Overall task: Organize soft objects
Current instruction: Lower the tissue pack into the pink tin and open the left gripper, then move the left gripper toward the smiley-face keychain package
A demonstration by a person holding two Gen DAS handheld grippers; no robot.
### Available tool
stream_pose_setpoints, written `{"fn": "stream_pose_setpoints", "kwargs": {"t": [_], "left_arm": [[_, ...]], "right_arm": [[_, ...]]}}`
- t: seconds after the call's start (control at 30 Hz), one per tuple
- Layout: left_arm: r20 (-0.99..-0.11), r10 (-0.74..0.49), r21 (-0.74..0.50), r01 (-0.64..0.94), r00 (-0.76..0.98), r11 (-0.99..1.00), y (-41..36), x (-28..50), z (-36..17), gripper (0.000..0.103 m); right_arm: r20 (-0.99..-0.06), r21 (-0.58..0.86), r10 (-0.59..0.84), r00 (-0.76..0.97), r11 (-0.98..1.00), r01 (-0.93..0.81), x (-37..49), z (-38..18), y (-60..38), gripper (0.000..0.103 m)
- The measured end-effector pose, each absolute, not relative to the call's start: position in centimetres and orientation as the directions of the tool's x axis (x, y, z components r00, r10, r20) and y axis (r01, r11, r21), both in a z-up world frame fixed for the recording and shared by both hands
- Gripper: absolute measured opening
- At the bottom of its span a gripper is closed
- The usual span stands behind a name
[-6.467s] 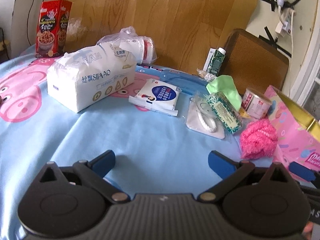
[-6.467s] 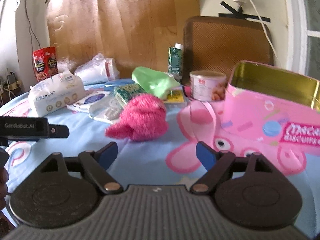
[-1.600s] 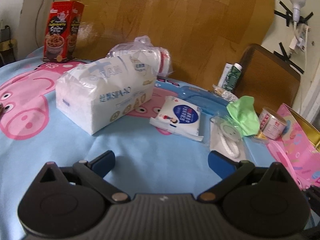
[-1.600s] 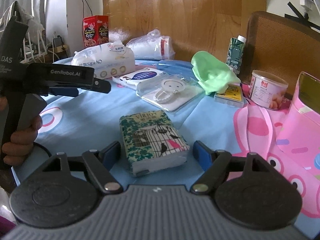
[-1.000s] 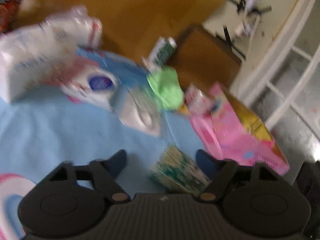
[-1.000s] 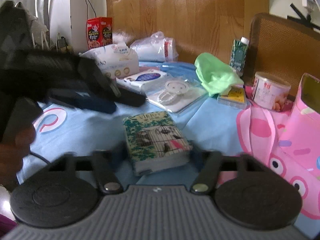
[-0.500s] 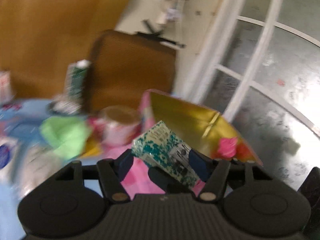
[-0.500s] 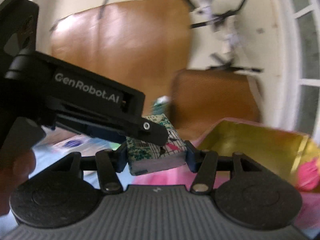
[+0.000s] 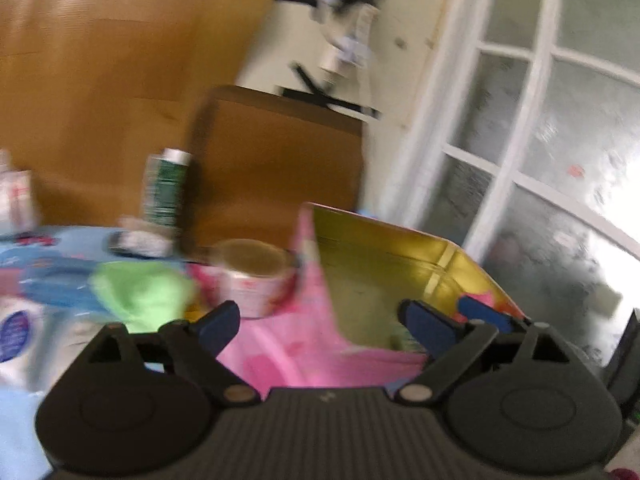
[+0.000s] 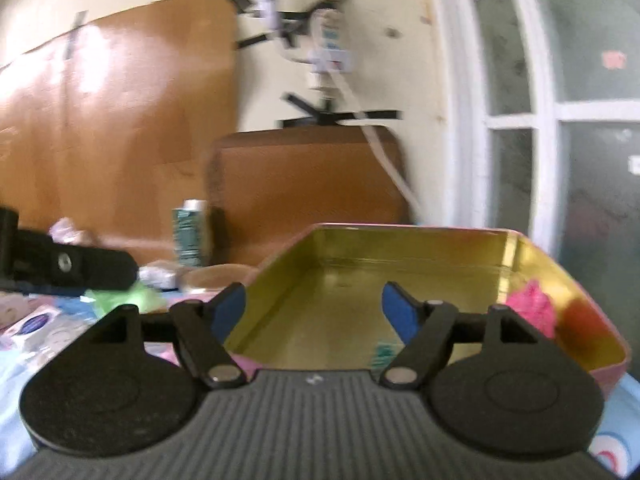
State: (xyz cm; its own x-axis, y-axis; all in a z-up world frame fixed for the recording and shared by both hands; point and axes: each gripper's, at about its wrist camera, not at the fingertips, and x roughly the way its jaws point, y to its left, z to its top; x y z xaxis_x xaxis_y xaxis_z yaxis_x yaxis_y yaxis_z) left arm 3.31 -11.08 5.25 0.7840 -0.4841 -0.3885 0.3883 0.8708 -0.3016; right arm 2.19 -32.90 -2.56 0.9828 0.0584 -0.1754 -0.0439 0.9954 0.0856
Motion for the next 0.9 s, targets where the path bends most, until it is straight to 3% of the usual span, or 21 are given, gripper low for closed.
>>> {"fn": "stream_pose_setpoints", "kwargs": {"t": [0.07,0.2,0.37,0.53,0.57,0.7,0.8,0.9], "left_arm": [[-0.367,-0.442,-0.325,0.332,0.818,0.886,-7.5,2.6,5.1,0.094],[-0.368,-0.242,-0.327,0.119,0.898,0.937,0.5,0.4,3.8,0.094],[-0.424,0.032,-0.218,-0.136,0.905,0.966,6.7,-0.8,1.5,0.093],[-0.450,0.042,-0.240,-0.166,0.892,0.957,8.7,-1.3,-1.1,0.093],[-0.463,0.036,-0.239,-0.164,0.886,0.957,8.8,-1.2,-1.5,0.089],[-0.444,0.008,-0.242,-0.129,0.896,0.962,8.4,-1.2,-1.2,0.092],[-0.445,-0.006,-0.256,-0.121,0.896,0.959,8.7,-1.4,-1.5,0.092],[-0.445,-0.017,-0.289,-0.125,0.895,0.949,9.2,-1.5,-1.8,0.093]], "right_arm": [[-0.170,0.070,0.113,0.979,0.992,-0.102,2.2,-2.5,-31.2,0.077],[-0.180,-0.010,0.257,0.949,0.965,-0.263,0.9,-3.0,-26.1,0.077],[-0.277,-0.059,0.413,0.868,0.894,-0.444,1.5,-3.6,-19.9,0.077],[-0.390,-0.074,0.439,0.810,0.861,-0.502,4.9,-4.3,-15.5,0.083],[-0.415,-0.060,0.432,0.801,0.865,-0.498,5.8,-4.4,-14.9,0.087],[-0.463,0.002,0.414,0.783,0.885,-0.467,8.7,-4.1,-14.1,0.093],[-0.508,0.041,0.410,0.758,0.890,-0.454,10.3,-4.2,-13.4,0.094],[-0.557,0.087,0.426,0.713,0.884,-0.460,11.4,-4.4,-13.2,0.088]]}}
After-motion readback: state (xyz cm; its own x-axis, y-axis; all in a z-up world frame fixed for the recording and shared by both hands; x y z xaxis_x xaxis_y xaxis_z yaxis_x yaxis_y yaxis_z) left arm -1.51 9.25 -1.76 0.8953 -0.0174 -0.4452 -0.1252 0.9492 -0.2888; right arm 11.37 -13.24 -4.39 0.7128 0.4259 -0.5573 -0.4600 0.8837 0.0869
